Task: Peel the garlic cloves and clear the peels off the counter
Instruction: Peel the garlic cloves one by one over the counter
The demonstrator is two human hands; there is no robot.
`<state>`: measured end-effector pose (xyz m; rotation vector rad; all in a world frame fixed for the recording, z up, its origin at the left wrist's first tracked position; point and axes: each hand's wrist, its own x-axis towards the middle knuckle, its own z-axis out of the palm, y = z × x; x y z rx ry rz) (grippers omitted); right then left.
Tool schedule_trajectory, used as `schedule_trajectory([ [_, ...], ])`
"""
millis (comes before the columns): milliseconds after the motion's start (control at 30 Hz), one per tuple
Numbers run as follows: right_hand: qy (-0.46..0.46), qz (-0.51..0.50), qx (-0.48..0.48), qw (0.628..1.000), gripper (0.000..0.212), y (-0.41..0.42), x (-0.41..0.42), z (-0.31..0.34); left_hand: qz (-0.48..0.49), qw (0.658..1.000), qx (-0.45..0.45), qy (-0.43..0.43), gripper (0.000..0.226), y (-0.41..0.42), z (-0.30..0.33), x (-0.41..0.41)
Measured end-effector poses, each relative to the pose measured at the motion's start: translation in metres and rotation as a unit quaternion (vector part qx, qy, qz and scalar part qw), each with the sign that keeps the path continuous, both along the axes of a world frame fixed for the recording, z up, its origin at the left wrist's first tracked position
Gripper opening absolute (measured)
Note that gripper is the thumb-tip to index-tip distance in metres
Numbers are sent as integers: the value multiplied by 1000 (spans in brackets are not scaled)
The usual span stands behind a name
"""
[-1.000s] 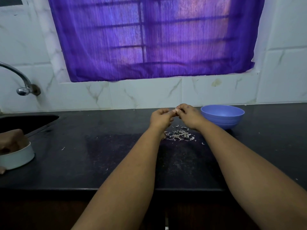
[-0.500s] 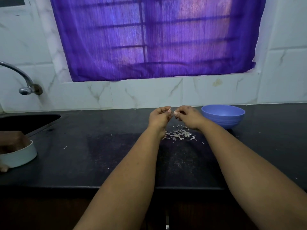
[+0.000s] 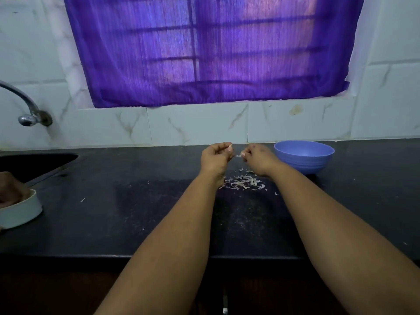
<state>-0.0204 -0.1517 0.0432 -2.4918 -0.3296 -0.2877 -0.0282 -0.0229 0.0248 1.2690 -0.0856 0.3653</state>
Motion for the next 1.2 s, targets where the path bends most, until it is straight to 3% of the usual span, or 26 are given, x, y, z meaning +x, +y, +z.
schedule_trajectory([
  [100,-15,-45,-5,999,22,-12,3,0,12,1000,-2,0,21,6,1,2],
  [167,-31,-76,59,995,11,-22,7,0,9,1000,19,10,23,7,-1,4],
  [300,-32,-71,155,985,31,-23,12,0,-9,998,54,16,25,1,-3,3],
  [567,-17,-38,65,997,30,-15,8,1,-20,998,63,15,25,1,-3,3],
  [700,-22,-37,62,997,40,-15,3,3,-9,998,53,24,20,1,-2,4],
  [867,-46,-50,101,993,21,-19,7,1,-16,998,58,24,18,-3,0,2],
  [1067,6,-40,123,992,34,-13,7,-1,9,996,88,22,19,-2,-2,5],
  [1167,12,13,243,970,13,-6,6,0,25,992,123,15,16,0,-3,5],
  [1200,23,37,293,955,14,-4,4,1,26,991,134,13,16,1,-4,5],
])
